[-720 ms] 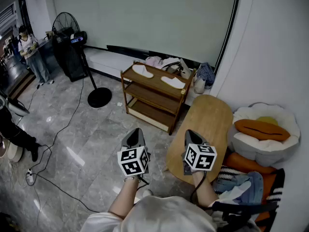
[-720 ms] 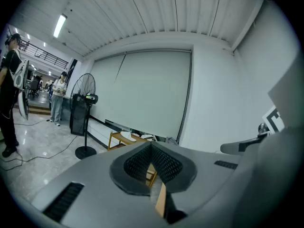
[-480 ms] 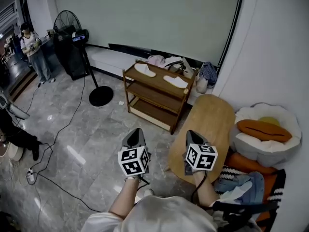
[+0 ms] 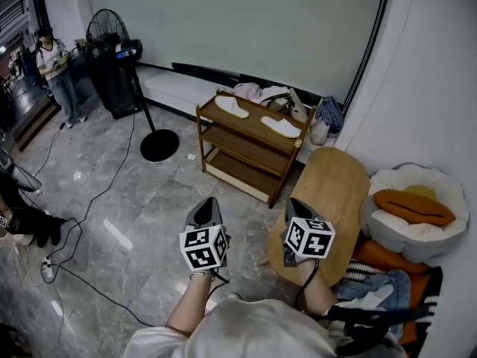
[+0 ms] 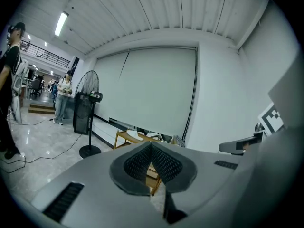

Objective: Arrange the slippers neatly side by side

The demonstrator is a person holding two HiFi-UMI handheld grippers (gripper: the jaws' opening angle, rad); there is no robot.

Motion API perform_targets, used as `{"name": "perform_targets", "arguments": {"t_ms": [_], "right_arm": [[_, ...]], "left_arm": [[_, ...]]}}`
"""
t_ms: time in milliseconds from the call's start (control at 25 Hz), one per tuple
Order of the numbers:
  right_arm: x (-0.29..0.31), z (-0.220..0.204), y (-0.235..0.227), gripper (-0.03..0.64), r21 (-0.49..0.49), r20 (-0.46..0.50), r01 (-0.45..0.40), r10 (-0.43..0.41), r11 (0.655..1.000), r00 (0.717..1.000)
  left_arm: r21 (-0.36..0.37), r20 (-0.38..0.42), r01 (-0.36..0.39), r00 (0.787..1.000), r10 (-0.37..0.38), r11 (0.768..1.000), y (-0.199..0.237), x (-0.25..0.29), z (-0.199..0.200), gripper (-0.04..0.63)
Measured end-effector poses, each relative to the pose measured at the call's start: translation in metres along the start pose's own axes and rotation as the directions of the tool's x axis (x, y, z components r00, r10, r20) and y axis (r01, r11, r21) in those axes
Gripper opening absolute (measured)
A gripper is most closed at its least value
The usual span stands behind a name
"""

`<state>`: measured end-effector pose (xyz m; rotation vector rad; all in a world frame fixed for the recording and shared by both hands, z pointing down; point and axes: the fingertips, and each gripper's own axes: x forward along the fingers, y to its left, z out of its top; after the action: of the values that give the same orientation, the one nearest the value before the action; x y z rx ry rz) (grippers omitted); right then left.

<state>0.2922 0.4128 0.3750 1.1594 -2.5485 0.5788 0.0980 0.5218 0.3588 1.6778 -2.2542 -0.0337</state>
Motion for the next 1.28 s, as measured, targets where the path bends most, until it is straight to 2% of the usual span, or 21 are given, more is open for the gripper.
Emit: {"name": "perform_targets", "arguments": {"t_ms": [240,640,1280], "right_arm": [[0.026,0.005,0.02,0.034,-0.001,-0.003,-0.009,0.009,1.0,1.0],[0.071,0.001,0.019,0.034,0.03,-0.048,-0.005,0.006,1.0,0.999],[0.186,0.069,0.006,0.034,0.015,-0.039,0.0,0.0,1.0,0.999]], "left_arm": [[-0.007,0.005,-0.031,0.999,0.031,0.999,0.036,0.008,0.007,0.017],[-0.026,-0.038,-0.063,0.997,0.062,0.998,0.07,0.036,-0.003,0.017],[-0.031,-0.025,-0.071,0.997,0.07,0.997,0.101,0.152,0.043,0.017]]}}
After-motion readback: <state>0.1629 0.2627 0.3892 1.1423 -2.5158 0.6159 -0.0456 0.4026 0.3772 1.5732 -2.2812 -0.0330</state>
